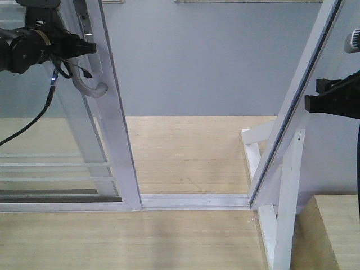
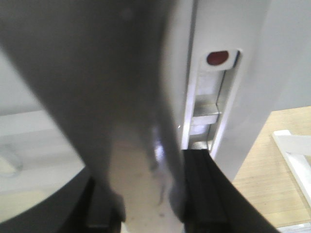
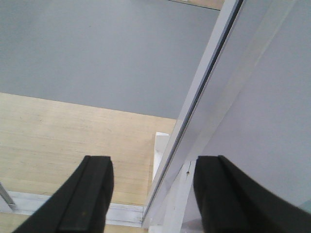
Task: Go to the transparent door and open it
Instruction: 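Push the glass panel farther open with the left gripper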
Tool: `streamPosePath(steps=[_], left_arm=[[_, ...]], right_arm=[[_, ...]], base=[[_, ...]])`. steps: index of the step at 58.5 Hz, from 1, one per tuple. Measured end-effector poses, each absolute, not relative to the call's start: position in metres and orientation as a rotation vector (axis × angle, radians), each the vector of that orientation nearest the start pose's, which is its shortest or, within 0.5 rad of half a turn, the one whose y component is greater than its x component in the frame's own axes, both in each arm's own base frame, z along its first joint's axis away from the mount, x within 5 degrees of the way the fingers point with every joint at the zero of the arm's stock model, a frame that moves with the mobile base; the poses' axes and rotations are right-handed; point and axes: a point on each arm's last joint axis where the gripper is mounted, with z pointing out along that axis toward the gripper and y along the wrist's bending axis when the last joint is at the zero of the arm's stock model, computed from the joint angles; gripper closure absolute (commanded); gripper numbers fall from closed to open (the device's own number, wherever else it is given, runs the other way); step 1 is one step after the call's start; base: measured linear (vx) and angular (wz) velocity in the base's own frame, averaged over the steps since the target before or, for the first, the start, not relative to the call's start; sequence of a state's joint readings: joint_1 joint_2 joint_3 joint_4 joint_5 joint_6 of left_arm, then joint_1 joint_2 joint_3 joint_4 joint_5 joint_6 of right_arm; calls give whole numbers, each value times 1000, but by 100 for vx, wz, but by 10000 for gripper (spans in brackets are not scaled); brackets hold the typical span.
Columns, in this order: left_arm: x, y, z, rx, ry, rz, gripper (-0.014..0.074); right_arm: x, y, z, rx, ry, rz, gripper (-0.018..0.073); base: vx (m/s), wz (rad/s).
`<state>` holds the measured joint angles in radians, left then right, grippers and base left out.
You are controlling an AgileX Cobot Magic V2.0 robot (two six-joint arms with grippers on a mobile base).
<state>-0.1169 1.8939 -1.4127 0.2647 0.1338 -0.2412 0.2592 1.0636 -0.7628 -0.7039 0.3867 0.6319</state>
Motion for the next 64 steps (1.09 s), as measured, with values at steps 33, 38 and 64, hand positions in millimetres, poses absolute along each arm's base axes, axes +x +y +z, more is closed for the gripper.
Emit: streamPosePath(steps=[33, 38, 64], left_arm=[[425, -5, 287, 40, 2142, 96, 121], [422, -3, 290, 35, 2161, 109, 121], [349, -5, 275, 7, 2195, 43, 121]], right_arm=[[221, 36, 313, -155, 2065, -120, 122], [221, 36, 313, -155, 2065, -120, 122], [221, 35, 314, -169, 2060, -134, 122]], base=[[0, 0], [0, 0], [0, 0]])
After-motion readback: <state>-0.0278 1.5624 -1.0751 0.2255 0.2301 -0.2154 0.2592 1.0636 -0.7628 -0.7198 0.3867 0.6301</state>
